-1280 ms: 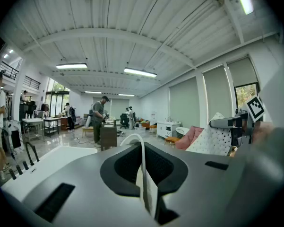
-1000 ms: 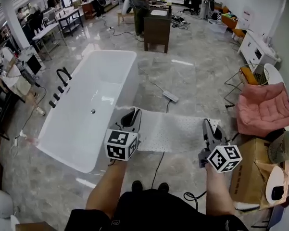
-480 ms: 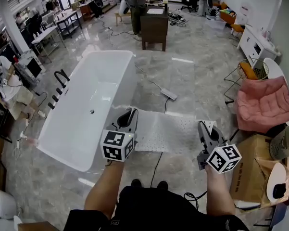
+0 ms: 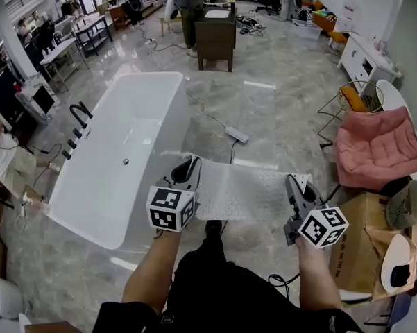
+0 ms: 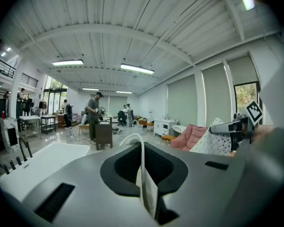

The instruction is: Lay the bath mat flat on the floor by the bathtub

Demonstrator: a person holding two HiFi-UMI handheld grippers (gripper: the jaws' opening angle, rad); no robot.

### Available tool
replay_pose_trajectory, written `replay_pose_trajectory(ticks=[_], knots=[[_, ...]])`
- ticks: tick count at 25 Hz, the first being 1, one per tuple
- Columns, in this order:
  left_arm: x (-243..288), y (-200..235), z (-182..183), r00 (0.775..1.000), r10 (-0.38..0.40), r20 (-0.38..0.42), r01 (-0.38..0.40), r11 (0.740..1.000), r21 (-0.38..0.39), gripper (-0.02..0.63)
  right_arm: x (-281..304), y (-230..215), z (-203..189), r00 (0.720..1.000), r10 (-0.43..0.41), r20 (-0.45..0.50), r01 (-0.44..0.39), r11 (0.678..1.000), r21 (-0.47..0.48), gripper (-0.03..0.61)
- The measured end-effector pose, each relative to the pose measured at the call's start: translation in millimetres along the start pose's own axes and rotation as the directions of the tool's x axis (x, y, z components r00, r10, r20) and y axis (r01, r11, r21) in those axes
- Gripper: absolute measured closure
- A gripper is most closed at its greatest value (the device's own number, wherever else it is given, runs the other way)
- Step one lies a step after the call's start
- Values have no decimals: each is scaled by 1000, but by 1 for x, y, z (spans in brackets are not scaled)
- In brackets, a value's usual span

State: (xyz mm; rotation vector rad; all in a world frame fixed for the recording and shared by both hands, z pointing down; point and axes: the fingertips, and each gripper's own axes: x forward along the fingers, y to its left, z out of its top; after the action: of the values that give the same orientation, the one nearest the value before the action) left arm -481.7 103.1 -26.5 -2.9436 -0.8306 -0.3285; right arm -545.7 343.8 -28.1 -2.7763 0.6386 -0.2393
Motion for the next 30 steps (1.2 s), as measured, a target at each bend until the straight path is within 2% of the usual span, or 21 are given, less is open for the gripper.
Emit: replay_pose_trajectory(ticks=[8, 14, 22, 30], knots=[[71, 34, 3, 1000, -17, 12, 17, 1000, -16, 598, 63, -34, 8, 999, -19, -28, 19, 1000, -12, 560], [145, 83, 6, 999, -33, 0, 33, 999, -40, 598, 148, -69, 23, 998, -43, -42, 43, 999, -11, 560], [231, 160, 30, 999, -37, -14, 37, 999, -38, 598, 265, -97, 47, 996, -56, -66, 56, 998, 0, 560], [286, 217, 41, 1000, -30, -7, 30, 998, -46, 598, 342, -117, 64, 996, -58, -69, 57, 998, -9, 560]])
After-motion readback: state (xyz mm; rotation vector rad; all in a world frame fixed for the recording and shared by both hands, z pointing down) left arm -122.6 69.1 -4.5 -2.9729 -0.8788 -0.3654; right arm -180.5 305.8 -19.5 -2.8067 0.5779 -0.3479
